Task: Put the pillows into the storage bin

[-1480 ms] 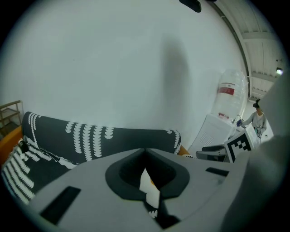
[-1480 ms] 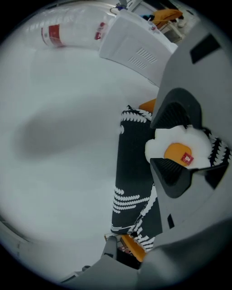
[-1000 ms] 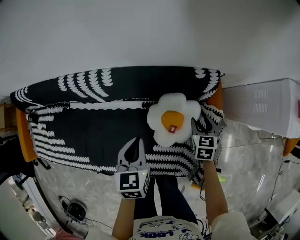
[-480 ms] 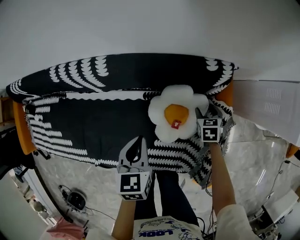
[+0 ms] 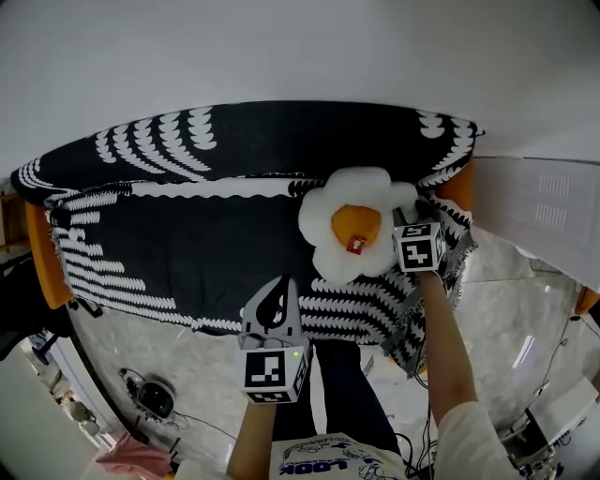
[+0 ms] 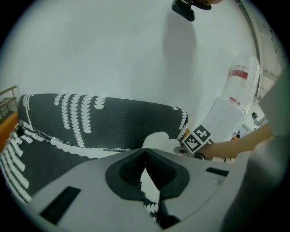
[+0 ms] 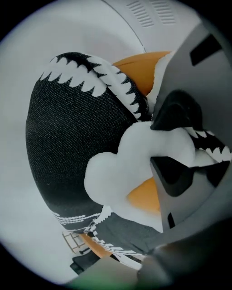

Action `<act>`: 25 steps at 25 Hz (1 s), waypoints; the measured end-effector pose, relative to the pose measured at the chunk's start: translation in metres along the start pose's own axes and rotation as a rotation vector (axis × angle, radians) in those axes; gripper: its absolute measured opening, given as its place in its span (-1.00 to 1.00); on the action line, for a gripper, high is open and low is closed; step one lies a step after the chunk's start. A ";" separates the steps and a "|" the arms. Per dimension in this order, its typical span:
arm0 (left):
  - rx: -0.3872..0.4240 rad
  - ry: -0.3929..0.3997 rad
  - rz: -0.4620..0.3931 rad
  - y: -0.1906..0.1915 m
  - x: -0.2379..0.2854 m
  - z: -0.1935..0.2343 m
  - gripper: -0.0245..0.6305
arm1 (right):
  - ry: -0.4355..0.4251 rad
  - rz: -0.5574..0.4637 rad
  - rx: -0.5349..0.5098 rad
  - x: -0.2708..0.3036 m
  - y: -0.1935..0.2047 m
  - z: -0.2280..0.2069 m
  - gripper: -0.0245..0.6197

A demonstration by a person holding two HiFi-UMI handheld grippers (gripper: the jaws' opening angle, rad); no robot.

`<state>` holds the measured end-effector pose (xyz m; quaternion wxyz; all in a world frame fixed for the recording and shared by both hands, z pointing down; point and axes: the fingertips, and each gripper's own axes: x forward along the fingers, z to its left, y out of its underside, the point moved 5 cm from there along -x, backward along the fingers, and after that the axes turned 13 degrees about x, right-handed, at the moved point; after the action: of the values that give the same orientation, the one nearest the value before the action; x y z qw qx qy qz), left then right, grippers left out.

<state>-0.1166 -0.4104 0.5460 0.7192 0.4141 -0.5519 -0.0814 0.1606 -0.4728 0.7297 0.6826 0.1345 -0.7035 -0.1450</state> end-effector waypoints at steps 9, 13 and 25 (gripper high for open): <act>-0.006 -0.017 -0.031 0.000 -0.025 0.011 -0.88 | -0.017 -0.107 0.147 -0.049 0.004 0.011 -0.73; -0.016 -0.016 -0.063 -0.003 -0.048 0.018 -0.88 | -0.042 -0.164 0.184 -0.088 0.004 0.040 -0.77; 0.023 0.010 -0.208 -0.019 -0.141 0.038 -0.88 | 0.027 -0.401 0.112 -0.244 -0.008 0.118 -0.82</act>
<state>-0.1962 -0.3605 0.4324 0.7047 0.4780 -0.5032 -0.1472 0.0508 -0.3833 0.4982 0.6408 0.3115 -0.6605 -0.2366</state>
